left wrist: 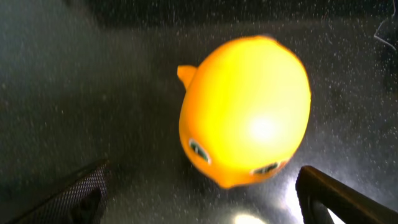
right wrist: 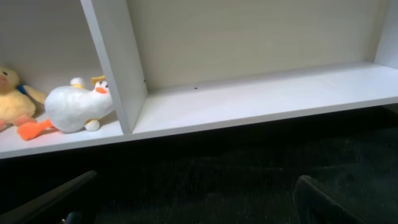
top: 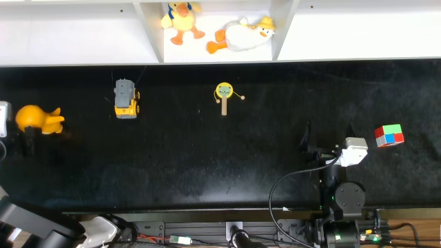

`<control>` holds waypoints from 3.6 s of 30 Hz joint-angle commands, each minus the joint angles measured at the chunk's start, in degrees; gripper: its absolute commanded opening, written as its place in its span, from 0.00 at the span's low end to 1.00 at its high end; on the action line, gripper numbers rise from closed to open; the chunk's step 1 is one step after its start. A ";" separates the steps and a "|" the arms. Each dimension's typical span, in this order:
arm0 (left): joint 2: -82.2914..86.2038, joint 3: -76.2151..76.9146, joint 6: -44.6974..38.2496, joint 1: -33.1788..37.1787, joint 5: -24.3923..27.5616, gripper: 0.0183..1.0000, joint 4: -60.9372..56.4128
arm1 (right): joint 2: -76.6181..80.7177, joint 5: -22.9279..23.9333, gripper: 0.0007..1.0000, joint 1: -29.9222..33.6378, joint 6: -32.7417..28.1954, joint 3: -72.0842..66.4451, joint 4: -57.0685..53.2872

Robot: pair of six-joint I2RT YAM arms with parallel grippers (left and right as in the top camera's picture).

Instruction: Store Toys

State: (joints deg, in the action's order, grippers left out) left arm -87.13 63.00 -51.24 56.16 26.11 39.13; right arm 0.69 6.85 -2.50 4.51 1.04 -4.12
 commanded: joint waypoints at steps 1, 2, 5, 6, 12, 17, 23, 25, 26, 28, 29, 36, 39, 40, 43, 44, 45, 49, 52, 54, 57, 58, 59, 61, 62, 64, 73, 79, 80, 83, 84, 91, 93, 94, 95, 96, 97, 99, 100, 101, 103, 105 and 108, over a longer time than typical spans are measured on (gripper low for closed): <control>-0.11 1.27 -1.27 -1.70 0.81 0.96 -0.66 | -0.48 0.07 1.00 0.24 0.44 -0.79 0.26; -0.11 1.27 -1.27 -2.01 0.81 0.96 -0.79 | -0.48 0.07 0.99 0.24 0.42 -0.79 0.26; -0.44 1.27 -1.25 -2.58 0.81 0.96 -1.60 | -0.48 0.07 1.00 0.24 0.44 -0.79 0.26; -0.68 1.27 -1.22 -2.62 0.81 0.96 -1.97 | -0.48 0.07 0.99 0.24 0.44 -0.79 0.26; -2.38 1.27 -1.05 -2.62 0.81 0.96 -2.78 | -0.48 0.07 1.00 0.24 0.42 -0.79 0.26; -2.69 1.27 -1.03 -2.69 0.83 0.96 -4.39 | -0.48 0.07 1.00 0.24 0.44 -0.79 0.26; -2.69 1.27 -1.05 -2.71 0.85 0.47 -4.37 | -0.48 0.07 1.00 0.24 0.42 -0.79 0.26; -2.69 1.27 -1.05 -2.73 0.94 0.27 -4.39 | -0.48 0.07 1.00 0.24 0.42 -0.79 0.26; -2.69 1.27 -1.07 -2.73 1.40 0.15 -4.39 | -0.48 0.07 0.99 0.24 0.44 -0.79 0.26; -2.69 1.27 -1.05 -2.73 2.69 0.02 -4.48 | -0.48 0.07 0.99 0.24 0.44 -0.79 0.26; -2.69 1.27 -1.05 -2.73 3.23 0.02 -4.48 | -0.48 0.07 1.00 0.24 0.42 -0.79 0.26; -0.33 1.25 2.47 -2.71 7.06 0.02 -2.84 | -0.48 0.07 1.00 0.24 0.42 -0.79 0.26; 4.04 1.25 5.92 -2.84 7.30 0.02 -2.49 | -0.48 0.07 0.99 0.24 0.42 -0.79 0.26; 5.73 1.25 7.76 -3.10 7.28 0.02 -2.60 | -0.48 0.07 0.99 0.24 0.42 -0.79 0.26; 9.11 1.25 12.92 -3.85 7.23 0.02 -2.93 | -0.48 0.07 1.00 0.24 0.42 -0.79 0.26; 9.84 1.27 14.56 -4.02 7.26 0.02 -3.02 | -0.48 0.07 1.00 0.24 0.44 -0.79 0.26; 10.38 1.38 16.44 -4.24 7.21 0.02 -3.08 | -0.48 0.07 0.99 0.24 0.44 -0.79 0.26; 10.62 2.89 21.86 -6.27 7.21 0.02 -3.10 | -0.48 0.07 1.00 0.24 0.42 -0.79 0.26; 10.51 4.87 29.86 -10.56 0.13 0.02 -4.96 | -0.48 0.07 1.00 0.24 0.42 -0.79 0.26; 10.36 5.84 33.94 -12.98 -4.92 0.02 -6.27 | -0.48 0.07 0.99 0.24 0.44 -0.79 0.26; 8.94 7.98 37.57 -15.89 -7.69 0.02 -7.21 | -0.48 0.07 1.00 0.24 0.42 -0.79 0.26; 8.13 8.85 38.47 -16.52 -8.24 0.02 -7.17 | -0.48 0.07 1.00 0.24 0.42 -0.79 0.26; 7.04 9.94 39.71 -17.03 -8.50 0.02 -7.15 | -0.48 0.07 0.99 0.24 0.44 -0.79 0.26; 4.72 11.93 41.62 -17.62 -8.94 0.02 -7.17 | -0.48 0.07 1.00 0.24 0.42 -0.79 0.26; 3.61 12.83 42.73 -17.79 -9.64 0.02 -7.15 | -0.48 0.07 0.99 0.24 0.42 -0.79 0.26; 1.33 14.62 44.24 -18.36 -11.30 0.02 -7.21 | -0.48 0.07 1.00 0.24 0.42 -0.79 0.28; -4.46 19.76 44.06 -24.15 -19.98 0.02 -9.53 | -0.48 0.07 1.00 0.24 0.42 -0.79 0.26; -6.91 20.35 44.04 -28.72 -26.34 0.02 -12.20 | -0.48 0.07 0.99 0.24 0.44 -0.79 0.26; -7.19 20.35 44.04 -29.35 -27.76 0.02 -12.46 | -0.48 0.07 0.99 0.24 0.44 -0.79 0.26; -7.89 20.35 43.91 -30.60 -30.80 0.02 -13.25 | -0.48 0.07 0.99 0.24 0.42 -0.79 0.26; -8.15 20.35 43.69 -30.86 -31.08 0.02 -13.57 | -0.48 0.07 1.00 0.24 0.42 -0.79 0.26; -11.02 20.37 42.34 -31.50 -31.17 0.02 -16.17 | -0.48 0.07 0.99 0.24 0.44 -0.79 0.26; -11.28 20.37 42.36 -31.50 -31.12 0.02 -16.31 | -0.48 0.07 0.99 0.24 0.44 -0.79 0.26; -11.28 20.37 42.36 -31.50 -30.99 0.02 -16.28 | -0.48 0.07 1.00 0.24 0.42 -0.79 0.26; -11.26 20.37 42.36 -31.50 -30.67 0.02 -16.24 | -0.48 0.07 0.99 0.24 0.42 -0.79 0.26; -11.26 20.37 42.36 -31.50 -30.69 0.02 -16.24 | -0.48 0.07 1.00 0.24 0.42 -0.79 0.26; -11.26 20.37 42.36 -31.50 -30.69 0.02 -16.15 | -0.48 0.07 0.99 0.24 0.44 -0.79 0.26; -11.26 20.37 42.36 -31.50 -30.18 0.02 -15.65 | -0.48 0.07 1.00 0.24 0.42 -0.79 0.26; -11.26 20.37 42.38 -31.50 -29.90 0.02 -15.32 | -0.48 0.07 0.99 0.24 0.44 -0.79 0.26; -11.26 20.35 42.36 -31.50 -29.68 0.02 -14.82 | -0.48 0.07 0.99 0.24 0.42 -0.79 0.26; -11.26 20.33 42.77 -31.50 -29.64 0.02 -13.90 | -0.48 0.07 0.99 0.24 0.42 -0.79 0.26; -11.26 20.33 42.77 -31.52 -29.62 0.02 -13.49 | -0.48 0.07 0.99 0.24 0.42 -0.79 0.26; -11.26 20.33 42.75 -31.65 -29.64 0.02 -13.62 | -0.48 0.07 1.00 0.24 0.42 -0.79 0.26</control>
State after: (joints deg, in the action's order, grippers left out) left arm -97.73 82.24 -8.51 24.73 -3.68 24.88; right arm 0.69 6.85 -2.50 4.51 1.04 -4.12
